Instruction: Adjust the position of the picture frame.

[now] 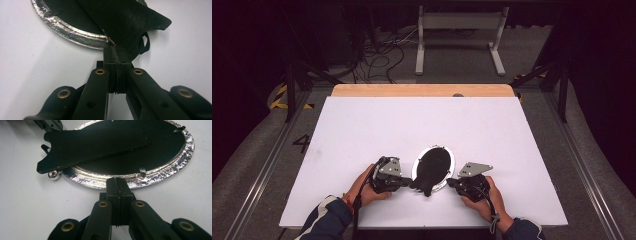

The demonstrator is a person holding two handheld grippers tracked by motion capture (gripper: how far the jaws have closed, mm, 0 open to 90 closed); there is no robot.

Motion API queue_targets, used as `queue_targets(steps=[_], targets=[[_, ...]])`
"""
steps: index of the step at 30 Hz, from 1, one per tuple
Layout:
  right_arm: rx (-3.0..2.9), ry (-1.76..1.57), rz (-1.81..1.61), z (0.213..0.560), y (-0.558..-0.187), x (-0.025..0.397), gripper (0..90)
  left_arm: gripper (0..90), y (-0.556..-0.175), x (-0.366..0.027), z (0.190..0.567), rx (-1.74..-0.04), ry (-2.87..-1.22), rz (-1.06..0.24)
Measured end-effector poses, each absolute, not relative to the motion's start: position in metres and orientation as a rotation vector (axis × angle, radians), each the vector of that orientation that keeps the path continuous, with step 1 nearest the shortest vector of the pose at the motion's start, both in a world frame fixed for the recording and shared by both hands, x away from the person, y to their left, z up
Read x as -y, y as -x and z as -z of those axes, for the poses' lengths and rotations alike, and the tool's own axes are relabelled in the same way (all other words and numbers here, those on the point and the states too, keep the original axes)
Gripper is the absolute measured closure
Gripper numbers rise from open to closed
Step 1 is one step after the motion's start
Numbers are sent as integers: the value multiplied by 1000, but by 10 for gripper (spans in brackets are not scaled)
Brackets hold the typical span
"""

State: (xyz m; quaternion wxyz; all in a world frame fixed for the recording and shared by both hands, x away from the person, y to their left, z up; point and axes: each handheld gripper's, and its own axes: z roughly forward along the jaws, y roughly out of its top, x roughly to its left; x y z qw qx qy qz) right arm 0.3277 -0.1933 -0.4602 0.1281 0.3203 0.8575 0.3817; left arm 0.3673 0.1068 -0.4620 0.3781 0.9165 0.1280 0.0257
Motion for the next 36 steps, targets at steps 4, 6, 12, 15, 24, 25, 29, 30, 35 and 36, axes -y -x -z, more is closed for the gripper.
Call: queue_targets(steps=[4,6,12,15,24,25,29,30,35,36], targets=[[-2484,-927,-1104,460,-328,193,900,899,-368,-105,464,-358,-2319,-52],[-2482,-931,-1104,460,-329,193,900,900,-368,-104,464,-371,-2308,-53],[-2469,-957,-1109,461,-332,194,900,900,-367,-101,465,-382,-2302,-53],[-2460,-970,-1104,460,-334,194,900,899,-369,-101,465,-385,-2296,-41],[-2426,-996,-1070,460,-351,189,900,898,-368,-98,466,-428,-2282,-58],[-2426,-991,-1067,460,-351,189,900,897,-368,-97,465,-429,-2285,-68],[-2412,-965,-1027,459,-352,186,900,897,-366,-93,465,-445,-2288,-84],[-2410,-957,-1021,459,-353,187,900,898,-367,-92,464,-434,-2293,-97],[-2405,-975,-1046,460,-358,192,900,897,-367,-86,464,-441,-2291,-106],[-2404,-974,-1043,460,-358,193,900,897,-366,-85,464,-445,-2291,-114]])
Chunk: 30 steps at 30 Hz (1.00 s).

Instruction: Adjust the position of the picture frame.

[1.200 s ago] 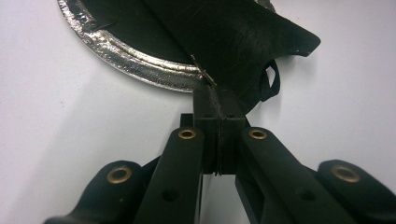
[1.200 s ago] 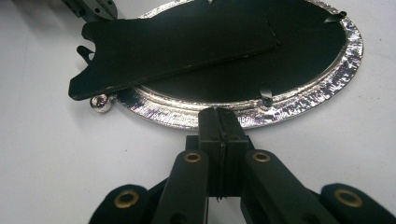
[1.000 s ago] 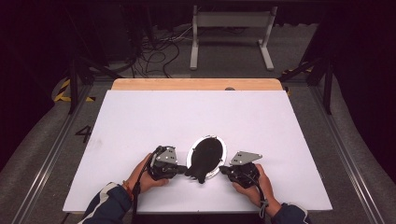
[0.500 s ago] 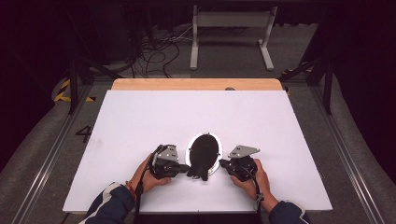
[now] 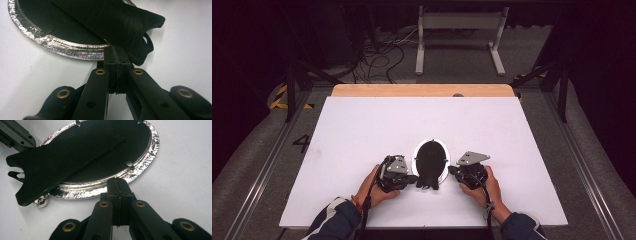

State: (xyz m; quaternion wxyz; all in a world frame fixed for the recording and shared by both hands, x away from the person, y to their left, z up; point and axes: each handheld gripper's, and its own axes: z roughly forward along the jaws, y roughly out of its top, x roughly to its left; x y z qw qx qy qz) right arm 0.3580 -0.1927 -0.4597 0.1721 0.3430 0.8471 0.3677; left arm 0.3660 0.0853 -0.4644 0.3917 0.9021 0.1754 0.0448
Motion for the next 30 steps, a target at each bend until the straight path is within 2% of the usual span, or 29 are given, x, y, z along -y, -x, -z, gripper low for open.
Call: queue_targets(steps=[12,25,30], targets=[[-2444,-926,-1064,460,-342,193,900,897,-363,-75,463,-393,-2324,-197],[-2421,-976,-1081,461,-344,192,900,899,-366,-72,462,-421,-2326,-216],[-2431,-944,-1068,460,-346,192,900,899,-370,-73,463,-439,-2310,-184]])
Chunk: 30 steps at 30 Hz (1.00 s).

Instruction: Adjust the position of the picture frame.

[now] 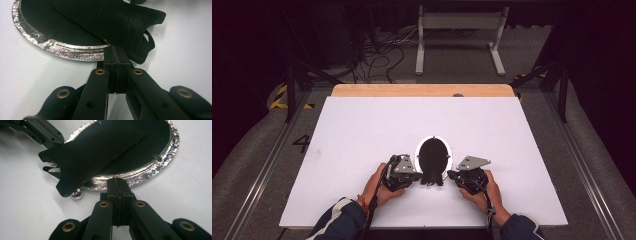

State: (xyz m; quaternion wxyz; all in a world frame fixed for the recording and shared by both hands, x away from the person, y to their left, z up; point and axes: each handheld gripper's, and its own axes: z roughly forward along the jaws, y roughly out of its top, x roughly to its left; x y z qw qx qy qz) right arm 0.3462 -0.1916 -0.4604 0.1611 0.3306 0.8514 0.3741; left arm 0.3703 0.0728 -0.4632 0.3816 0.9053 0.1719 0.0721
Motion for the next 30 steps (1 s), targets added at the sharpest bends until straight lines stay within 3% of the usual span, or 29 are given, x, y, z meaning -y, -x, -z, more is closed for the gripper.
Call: queue_targets(steps=[8,21,30], targets=[[-2436,-950,-1095,461,-349,195,900,897,-371,-73,463,-430,-2310,-183],[-2468,-950,-1095,458,-338,206,829,779,-365,-91,451,-384,-2254,-247],[-2502,-940,-1097,454,-335,208,708,515,-354,-129,443,-451,-2199,-320]])
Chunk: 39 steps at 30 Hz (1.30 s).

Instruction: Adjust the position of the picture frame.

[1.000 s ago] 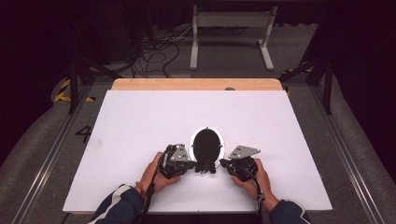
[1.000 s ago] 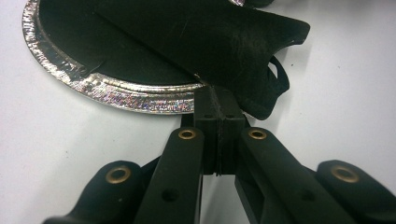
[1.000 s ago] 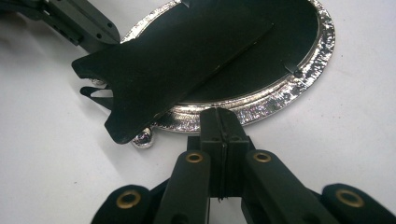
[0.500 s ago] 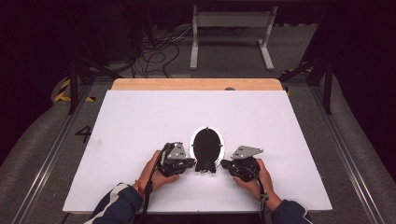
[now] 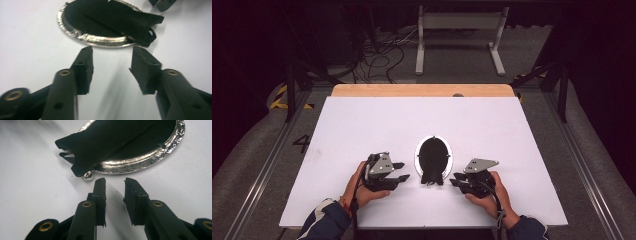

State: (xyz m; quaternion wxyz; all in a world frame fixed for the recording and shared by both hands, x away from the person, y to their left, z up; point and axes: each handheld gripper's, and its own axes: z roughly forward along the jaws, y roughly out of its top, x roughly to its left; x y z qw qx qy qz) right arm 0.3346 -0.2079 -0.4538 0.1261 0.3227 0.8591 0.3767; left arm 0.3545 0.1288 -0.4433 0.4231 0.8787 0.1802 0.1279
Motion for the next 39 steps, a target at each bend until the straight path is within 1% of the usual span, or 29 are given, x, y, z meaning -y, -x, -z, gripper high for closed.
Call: queue_targets(steps=[2,4,6,13,14,16,19,22,26,30,39], targets=[[-2508,-932,-1103,453,-333,207,693,467,-350,-138,444,-464,-2207,-351],[-2517,-927,-1107,451,-332,204,671,384,-345,-150,447,-513,-2202,-382],[-2524,-915,-1113,449,-332,202,660,341,-340,-160,448,-549,-2197,-398],[-2554,-900,-1101,450,-330,195,606,245,-319,-206,450,-686,-2128,-432],[-2554,-899,-1097,450,-329,193,592,216,-317,-212,450,-713,-2121,-443],[-2565,-898,-1080,451,-330,191,569,173,-313,-219,449,-747,-2104,-452],[-2571,-896,-1065,452,-330,187,555,137,-307,-231,448,-774,-2076,-470],[-2574,-885,-1049,453,-330,182,544,101,-305,-238,449,-785,-2063,-460],[-2568,-889,-1048,455,-331,181,538,100,-300,-247,452,-805,-2083,-478],[-2567,-884,-1038,454,-331,179,539,99,-297,-251,454,-814,-2081,-468],[-2563,-886,-1027,454,-332,172,557,99,-299,-250,455,-817,-2085,-466]])
